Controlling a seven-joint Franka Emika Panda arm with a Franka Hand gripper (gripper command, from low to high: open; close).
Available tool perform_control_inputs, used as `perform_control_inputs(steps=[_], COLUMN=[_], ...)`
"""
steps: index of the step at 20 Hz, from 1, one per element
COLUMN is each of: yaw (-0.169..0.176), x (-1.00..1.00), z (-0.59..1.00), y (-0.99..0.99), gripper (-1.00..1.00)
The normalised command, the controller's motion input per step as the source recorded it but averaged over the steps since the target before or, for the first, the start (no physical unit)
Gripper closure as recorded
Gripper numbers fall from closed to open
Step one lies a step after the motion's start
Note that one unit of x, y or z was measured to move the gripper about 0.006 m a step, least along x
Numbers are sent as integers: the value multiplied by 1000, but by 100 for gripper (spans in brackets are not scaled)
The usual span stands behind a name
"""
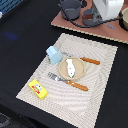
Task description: Interact with the objects in diverse but meaningful ways.
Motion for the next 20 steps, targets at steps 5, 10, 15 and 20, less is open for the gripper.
perform_control_inputs(steps=[5,10,15,20], yaw=[-75,-78,-72,-62], x=[-787,-794,-738,-622], z=[-653,-498,-425,-413], y=[-1,0,1,9], gripper=[100,100,100,100])
